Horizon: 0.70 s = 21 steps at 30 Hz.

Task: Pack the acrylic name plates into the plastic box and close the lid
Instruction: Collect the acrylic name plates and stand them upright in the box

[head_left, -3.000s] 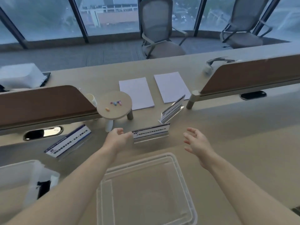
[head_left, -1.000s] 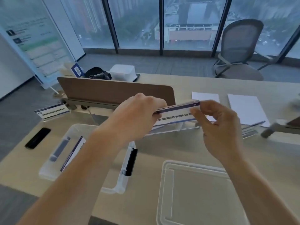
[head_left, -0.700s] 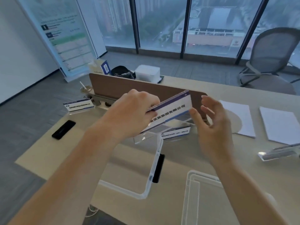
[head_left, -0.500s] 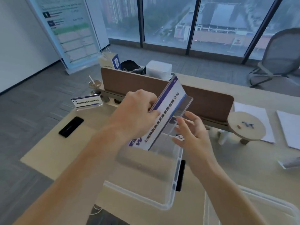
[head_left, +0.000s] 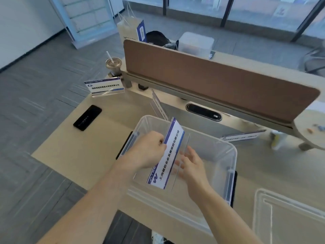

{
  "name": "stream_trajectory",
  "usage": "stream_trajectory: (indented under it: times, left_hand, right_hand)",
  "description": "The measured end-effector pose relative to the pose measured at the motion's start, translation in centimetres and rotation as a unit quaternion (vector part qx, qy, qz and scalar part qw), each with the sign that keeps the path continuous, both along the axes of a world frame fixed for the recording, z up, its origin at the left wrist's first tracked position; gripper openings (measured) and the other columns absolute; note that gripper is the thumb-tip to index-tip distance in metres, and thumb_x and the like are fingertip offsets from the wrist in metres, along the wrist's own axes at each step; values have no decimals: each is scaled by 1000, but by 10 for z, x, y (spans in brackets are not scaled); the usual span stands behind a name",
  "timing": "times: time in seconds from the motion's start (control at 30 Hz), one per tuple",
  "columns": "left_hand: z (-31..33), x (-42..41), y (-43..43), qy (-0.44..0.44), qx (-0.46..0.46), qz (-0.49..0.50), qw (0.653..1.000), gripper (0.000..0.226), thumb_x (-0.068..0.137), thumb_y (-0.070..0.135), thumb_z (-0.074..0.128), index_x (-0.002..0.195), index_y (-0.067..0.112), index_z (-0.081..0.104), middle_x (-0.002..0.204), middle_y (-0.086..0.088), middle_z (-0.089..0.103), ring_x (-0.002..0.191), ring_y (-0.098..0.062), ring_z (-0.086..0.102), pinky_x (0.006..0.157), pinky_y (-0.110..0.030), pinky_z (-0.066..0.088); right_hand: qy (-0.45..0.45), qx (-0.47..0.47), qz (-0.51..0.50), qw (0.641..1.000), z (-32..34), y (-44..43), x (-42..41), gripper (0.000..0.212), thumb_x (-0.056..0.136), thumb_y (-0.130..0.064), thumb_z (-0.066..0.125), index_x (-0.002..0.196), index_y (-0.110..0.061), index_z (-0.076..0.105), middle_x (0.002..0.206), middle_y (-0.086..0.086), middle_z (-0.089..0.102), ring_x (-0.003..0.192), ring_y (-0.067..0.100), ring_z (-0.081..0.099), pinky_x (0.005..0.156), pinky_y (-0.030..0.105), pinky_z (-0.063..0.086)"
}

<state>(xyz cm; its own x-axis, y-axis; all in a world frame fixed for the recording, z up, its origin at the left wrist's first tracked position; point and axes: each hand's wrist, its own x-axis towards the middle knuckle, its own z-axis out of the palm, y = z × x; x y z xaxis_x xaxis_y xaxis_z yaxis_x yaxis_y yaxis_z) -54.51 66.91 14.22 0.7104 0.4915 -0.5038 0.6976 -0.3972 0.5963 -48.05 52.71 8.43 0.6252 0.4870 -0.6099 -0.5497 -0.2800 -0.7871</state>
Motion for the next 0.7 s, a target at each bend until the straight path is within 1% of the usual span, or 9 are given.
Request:
stream_trajectory:
  times: [0.03,0.1,0.2,0.27,0.33,0.4,0.47,0.57,0.7]
  left_hand:
    - [-12,-1,0,11,9,3,1000,29,102,16,49,74,10,54,61,-1,55,55,-21,47,55,-31,40]
    - [-38,-1,-1,25,24,4,999,30,103,15,49,73,14,52,61,2,50,54,-16,42,54,-30,32]
    - [-75,-5,-2,43,59,9,997,31,103,19,50,73,16,55,67,1,57,60,-17,51,53,-30,34]
    - [-97,-8,-2,51,66,17,996,36,103,20,50,67,21,47,67,1,54,65,-23,53,57,-33,39]
    - [-115,-12,-1,59,73,21,995,40,103,21,49,64,24,38,66,0,50,69,-28,52,60,-35,42]
    - [-130,-14,3,67,75,15,995,38,104,24,48,67,25,38,72,0,54,76,-29,56,63,-36,43]
    - [-142,-15,9,72,71,4,995,30,104,25,48,75,24,47,82,-3,63,88,-31,62,69,-37,46]
    - [-153,-16,16,72,67,-1,995,18,104,26,49,97,16,62,98,-10,72,98,-34,66,76,-39,50]
    - [-158,-14,22,60,65,-10,996,17,105,29,49,97,18,58,100,-11,71,97,-34,66,70,-36,44]
  right_hand:
    - [7,-13,9,1000,-10,3,1,39,102,-2,47,97,-38,60,88,-11,76,82,12,72,74,32,58]
    - [11,-41,43,998,-34,10,0,38,98,-3,48,108,-35,67,96,-10,79,87,13,72,76,29,55]
    - [29,-83,68,994,-65,20,-4,33,99,-8,46,103,-34,67,83,-23,72,81,2,65,74,22,48]
    - [53,-109,61,991,-78,27,-10,30,102,-8,43,101,-35,54,82,-29,57,80,-5,56,89,30,49]
    - [71,-122,64,988,-90,38,-15,38,103,-4,39,125,-34,49,93,-22,52,88,4,55,105,39,44]
    - [83,-138,59,985,-105,48,-17,44,103,-3,37,141,-22,50,108,-12,50,103,11,50,111,40,42]
    - [85,-158,56,982,-121,57,-19,40,101,-4,38,134,-21,55,118,-11,54,105,11,51,108,38,43]
    - [90,-184,61,977,-138,69,-20,48,99,-6,41,146,-11,49,145,-3,48,126,18,48,116,44,39]
    - [96,-198,43,975,-156,81,-19,54,96,-7,45,150,-10,45,151,4,50,133,20,49,117,46,39]
